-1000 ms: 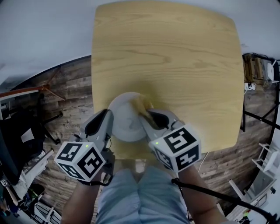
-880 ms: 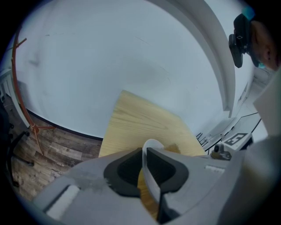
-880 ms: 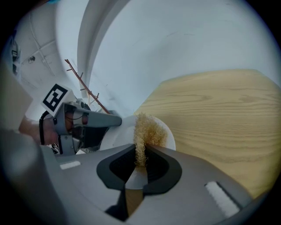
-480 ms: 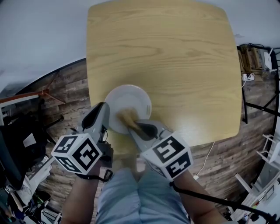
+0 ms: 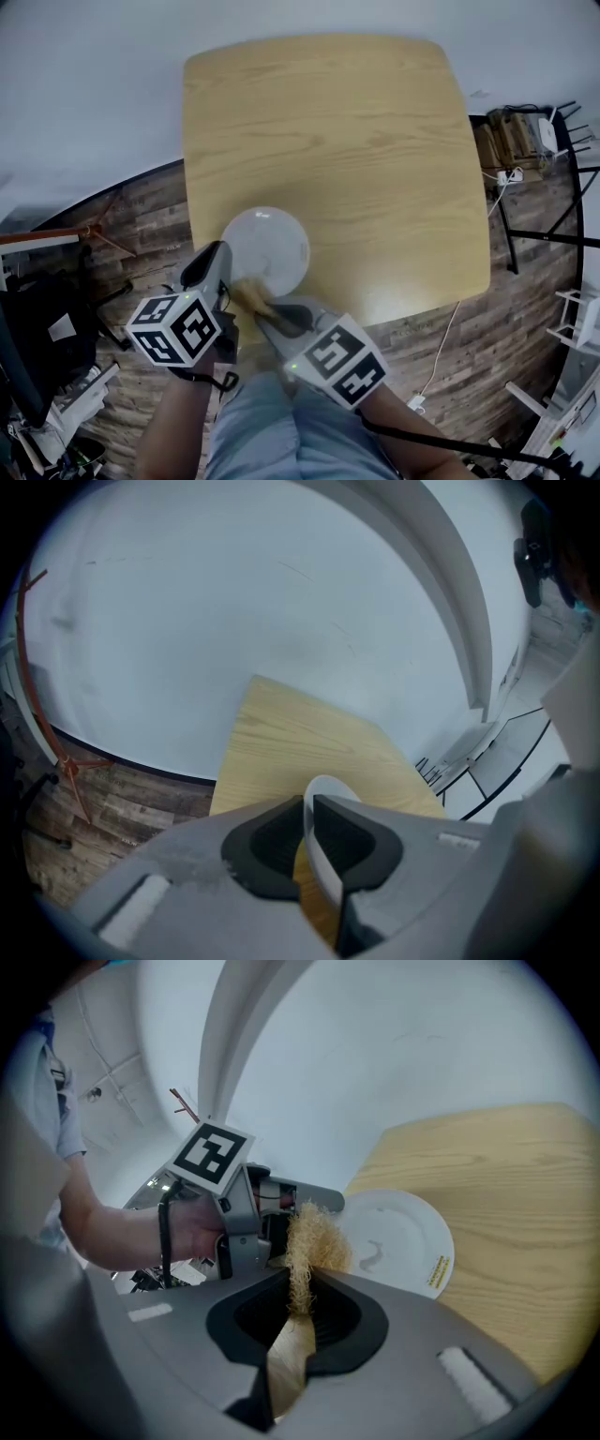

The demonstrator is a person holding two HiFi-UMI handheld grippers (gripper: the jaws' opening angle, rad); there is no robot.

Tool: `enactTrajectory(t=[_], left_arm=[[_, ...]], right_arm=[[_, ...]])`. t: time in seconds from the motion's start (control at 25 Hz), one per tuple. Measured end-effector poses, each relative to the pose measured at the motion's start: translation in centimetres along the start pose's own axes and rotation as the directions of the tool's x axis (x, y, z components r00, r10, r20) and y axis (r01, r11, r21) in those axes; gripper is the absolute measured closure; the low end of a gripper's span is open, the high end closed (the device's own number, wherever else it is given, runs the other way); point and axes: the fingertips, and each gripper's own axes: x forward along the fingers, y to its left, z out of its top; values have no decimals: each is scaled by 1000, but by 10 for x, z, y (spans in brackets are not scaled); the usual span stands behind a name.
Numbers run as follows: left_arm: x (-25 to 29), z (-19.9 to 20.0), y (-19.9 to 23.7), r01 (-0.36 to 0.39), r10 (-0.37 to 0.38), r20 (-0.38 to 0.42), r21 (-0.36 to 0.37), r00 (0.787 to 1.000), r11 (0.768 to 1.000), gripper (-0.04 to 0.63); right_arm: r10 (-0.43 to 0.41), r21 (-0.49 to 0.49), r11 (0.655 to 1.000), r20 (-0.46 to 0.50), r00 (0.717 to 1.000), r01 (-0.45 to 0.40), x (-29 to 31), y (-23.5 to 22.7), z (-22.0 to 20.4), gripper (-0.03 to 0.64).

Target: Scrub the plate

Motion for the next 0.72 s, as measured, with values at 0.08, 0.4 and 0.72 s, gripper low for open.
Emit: enactTrajectory(t=[0.08,0.4,0.72], left_arm=[[0,1,0,0,0,-2,3,1000,1000,538],[-2,2,2,2,-2,-7,4,1000,1000,538],[2,4,2,-13,13,-24,-1,1000,1000,537]], right_arm=[[-9,-3,1000,12,1000,9,-5,-1,5,574],[-79,13,997,53,995,78,-16,-32,19,574],[-163,37,986,51,985,161,-29,-92,30,574]])
